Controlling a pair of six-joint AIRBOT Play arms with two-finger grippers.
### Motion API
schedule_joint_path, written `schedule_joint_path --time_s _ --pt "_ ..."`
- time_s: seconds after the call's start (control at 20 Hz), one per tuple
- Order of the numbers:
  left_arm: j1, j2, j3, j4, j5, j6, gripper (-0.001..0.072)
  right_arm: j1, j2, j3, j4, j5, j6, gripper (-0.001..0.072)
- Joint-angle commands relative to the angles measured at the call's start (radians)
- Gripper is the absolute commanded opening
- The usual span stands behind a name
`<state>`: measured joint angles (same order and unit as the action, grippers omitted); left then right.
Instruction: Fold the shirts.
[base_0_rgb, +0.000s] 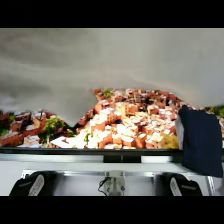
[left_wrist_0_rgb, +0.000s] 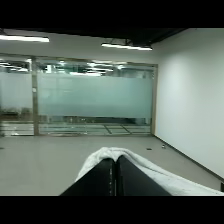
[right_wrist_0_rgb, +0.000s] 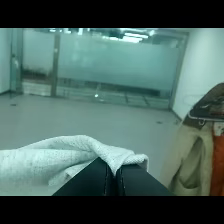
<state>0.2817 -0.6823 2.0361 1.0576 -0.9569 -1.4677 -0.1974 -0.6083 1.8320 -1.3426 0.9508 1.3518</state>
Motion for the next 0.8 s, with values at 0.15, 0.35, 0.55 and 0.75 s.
schedule_joint_path --time_s 0.15,0.35,0.55,0.75 --pt "0.0 -0.007 -0.015 0.132 -0.253 -0.044 0.0039 0.0 -0.008 0.008 -0.13 0.275 0.01 0.0071" --pt "0.0 -0.086 -0.151 0.184 -0.41 -0.01 0.004 0.0 -0.174 -0.006 -0.204 0.541 -0.022 0.0071" --pt "-0.004 -0.222 -0.411 0.182 -0.404 0.02 0.0039 0.0 -0.393 -0.203 -0.174 0.558 -0.027 0.0071" --pt "-0.055 -0.436 -0.684 0.173 -0.193 0.072 0.0039 0.0 -0.658 -0.402 -0.173 0.362 -0.046 0.0071"
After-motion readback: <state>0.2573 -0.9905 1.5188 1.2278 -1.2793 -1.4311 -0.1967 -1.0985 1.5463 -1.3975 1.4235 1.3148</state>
